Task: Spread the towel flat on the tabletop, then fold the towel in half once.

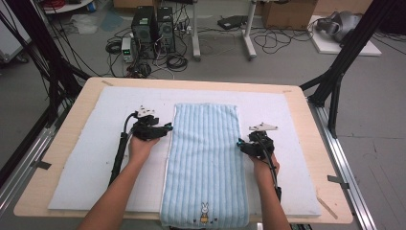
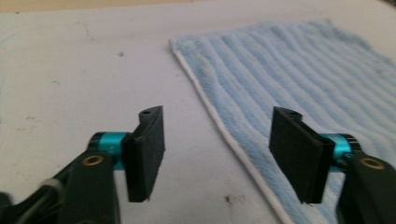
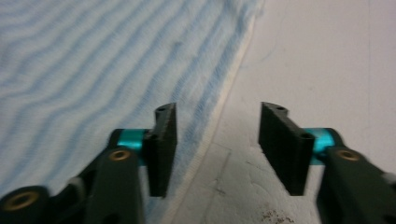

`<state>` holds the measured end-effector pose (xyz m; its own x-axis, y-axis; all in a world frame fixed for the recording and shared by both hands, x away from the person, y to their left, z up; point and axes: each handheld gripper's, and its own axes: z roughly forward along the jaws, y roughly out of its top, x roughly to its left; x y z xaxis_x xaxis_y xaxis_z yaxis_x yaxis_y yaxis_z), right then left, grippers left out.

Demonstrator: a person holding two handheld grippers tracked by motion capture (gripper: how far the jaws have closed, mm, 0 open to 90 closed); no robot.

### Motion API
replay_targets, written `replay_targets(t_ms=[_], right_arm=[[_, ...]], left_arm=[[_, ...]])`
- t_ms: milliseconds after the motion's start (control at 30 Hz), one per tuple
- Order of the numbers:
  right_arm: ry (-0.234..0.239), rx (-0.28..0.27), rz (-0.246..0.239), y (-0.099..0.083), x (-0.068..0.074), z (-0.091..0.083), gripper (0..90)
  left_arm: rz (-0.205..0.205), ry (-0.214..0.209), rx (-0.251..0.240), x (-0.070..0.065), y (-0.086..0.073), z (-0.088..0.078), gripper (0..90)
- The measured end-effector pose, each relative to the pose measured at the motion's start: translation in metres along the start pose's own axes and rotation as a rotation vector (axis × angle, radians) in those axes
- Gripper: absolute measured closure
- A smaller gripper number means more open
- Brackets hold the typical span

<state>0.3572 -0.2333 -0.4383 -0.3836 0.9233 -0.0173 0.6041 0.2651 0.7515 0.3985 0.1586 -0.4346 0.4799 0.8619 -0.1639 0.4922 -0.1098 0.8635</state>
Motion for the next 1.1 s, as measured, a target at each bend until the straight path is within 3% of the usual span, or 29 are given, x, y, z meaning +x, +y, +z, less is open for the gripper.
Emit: replay_targets(t_ms=[100, 167, 267, 333, 400, 567, 867, 1100], right_arm=[[0.068, -0.061, 0.004, 0.0, -0.003, -0.017, 30.4], [0.109, -0.089, -0.021, -0.001, -0.005, -0.029, 22.7], [0.119, -0.12, -0.063, -0.006, -0.006, -0.045, 11.1], [0.13, -0.136, -0.087, -0.012, -0.007, -0.056, 11.0], [0.142, -0.147, -0.105, -0.016, -0.008, -0.063, 11.0], [0.171, -0.182, -0.082, -0.017, -0.011, -0.07, 11.0], [0.17, -0.185, -0.072, -0.017, -0.015, -0.072, 11.0], [0.17, -0.191, -0.051, -0.018, -0.02, -0.074, 11.0]], left_arm=[[-0.035, -0.067, -0.067, 0.002, -0.004, -0.018, 25.4], [-0.02, -0.1, -0.089, 0.001, -0.008, -0.029, 21.5], [-0.021, -0.15, -0.122, 0.002, -0.016, -0.043, 19.8], [-0.032, -0.166, -0.118, 0.002, -0.017, -0.048, 20.2], [-0.029, -0.175, -0.142, 0.001, -0.019, -0.053, 20.0], [-0.031, -0.174, -0.151, 0.002, -0.019, -0.059, 20.0], [-0.007, -0.169, -0.155, -0.001, -0.02, -0.065, 20.2], [-0.011, -0.17, -0.148, 0.0, -0.02, -0.065, 20.2]])
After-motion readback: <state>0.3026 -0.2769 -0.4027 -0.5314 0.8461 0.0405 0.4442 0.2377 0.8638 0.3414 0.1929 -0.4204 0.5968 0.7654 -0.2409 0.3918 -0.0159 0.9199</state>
